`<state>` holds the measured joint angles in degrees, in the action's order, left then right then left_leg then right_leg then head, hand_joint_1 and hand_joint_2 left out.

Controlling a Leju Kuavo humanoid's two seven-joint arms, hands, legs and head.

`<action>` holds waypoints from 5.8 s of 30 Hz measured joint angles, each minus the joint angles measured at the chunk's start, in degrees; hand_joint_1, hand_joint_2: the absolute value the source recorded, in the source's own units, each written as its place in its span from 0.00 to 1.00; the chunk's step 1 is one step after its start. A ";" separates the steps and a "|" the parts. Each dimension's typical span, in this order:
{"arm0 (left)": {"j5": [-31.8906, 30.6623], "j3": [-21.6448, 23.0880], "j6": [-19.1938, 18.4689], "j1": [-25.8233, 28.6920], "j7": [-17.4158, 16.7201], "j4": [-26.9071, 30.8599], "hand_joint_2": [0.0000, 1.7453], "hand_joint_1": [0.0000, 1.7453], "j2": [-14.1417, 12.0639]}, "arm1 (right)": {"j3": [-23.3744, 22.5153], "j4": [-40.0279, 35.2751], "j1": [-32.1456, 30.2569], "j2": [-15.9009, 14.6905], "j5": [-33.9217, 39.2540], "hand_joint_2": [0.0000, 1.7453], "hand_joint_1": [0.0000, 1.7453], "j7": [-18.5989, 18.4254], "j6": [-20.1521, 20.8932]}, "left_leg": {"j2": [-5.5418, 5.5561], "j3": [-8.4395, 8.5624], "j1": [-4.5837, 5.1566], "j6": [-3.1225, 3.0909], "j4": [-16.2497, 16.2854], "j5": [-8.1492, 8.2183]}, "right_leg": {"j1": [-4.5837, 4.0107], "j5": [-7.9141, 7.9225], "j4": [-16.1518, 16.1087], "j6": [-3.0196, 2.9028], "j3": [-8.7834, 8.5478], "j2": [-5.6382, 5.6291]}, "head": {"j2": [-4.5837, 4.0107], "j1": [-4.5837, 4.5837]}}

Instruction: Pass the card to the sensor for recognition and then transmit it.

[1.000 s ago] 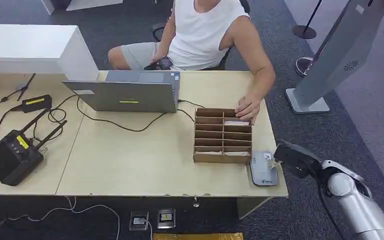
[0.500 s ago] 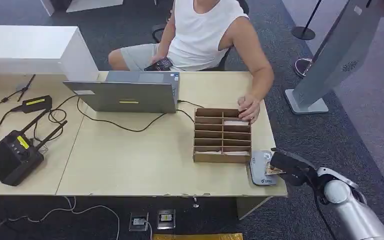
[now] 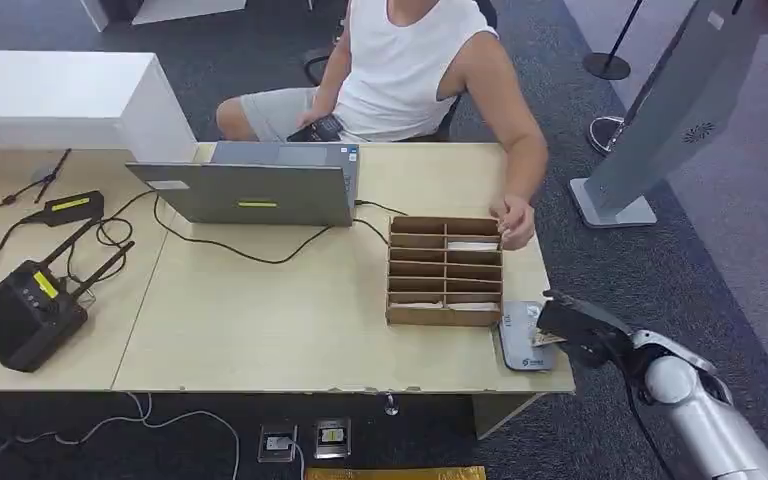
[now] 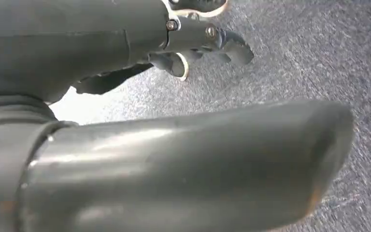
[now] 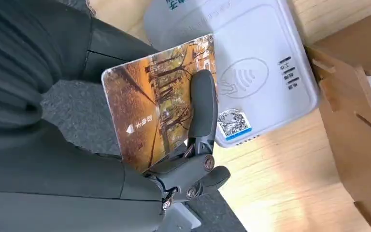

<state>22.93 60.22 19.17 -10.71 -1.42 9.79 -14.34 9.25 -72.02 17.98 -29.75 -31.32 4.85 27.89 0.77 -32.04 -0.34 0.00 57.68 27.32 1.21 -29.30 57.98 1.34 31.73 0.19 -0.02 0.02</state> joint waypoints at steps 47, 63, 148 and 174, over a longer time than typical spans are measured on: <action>-2.34 5.16 -2.71 -5.63 -2.45 0.02 0.00 0.00 0.70 | 12.15 21.14 41.56 12.11 -22.64 1.00 1.00 5.53 -25.66 | 0.06 -0.46 -0.02 -0.02 0.01 -0.10 | -0.02 0.12 0.05 -0.01 0.37 0.10 | 0.00 0.02; -2.34 5.49 -2.71 -5.61 -2.45 0.02 0.00 0.00 0.70 | 14.40 28.66 42.19 14.25 -22.53 1.00 1.00 6.49 -26.16 | 0.07 -0.45 -0.02 -0.02 0.02 -0.10 | -0.02 0.12 0.03 -0.01 0.37 0.09 | 0.00 -0.02; 2.51 5.42 -0.28 -0.84 -0.24 -0.44 0.00 0.00 -0.79 | 3.76 -41.94 -2.95 5.09 -15.36 1.00 0.00 -15.72 -0.33 | -0.01 -0.43 -0.08 0.01 0.00 -0.05 | -0.09 0.11 -0.03 -0.05 0.38 -0.01 | 0.00 0.00; 4.26 5.51 1.01 -0.84 -1.84 -0.44 0.00 0.00 0.22 | 15.96 -35.91 -11.09 11.93 -33.18 1.00 0.00 -20.18 -25.22 | 0.00 -0.43 -0.11 0.04 -0.01 -0.02 | -0.12 0.06 -0.02 -0.10 0.38 0.00 | 0.00 0.00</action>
<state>27.19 65.72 20.17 -11.55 -3.26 9.35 -14.12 25.20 -107.93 6.89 -17.81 -64.50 -15.32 2.67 0.76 -32.47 -0.45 0.04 57.67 27.30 1.09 -29.24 57.96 1.24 32.11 0.19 -0.02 0.02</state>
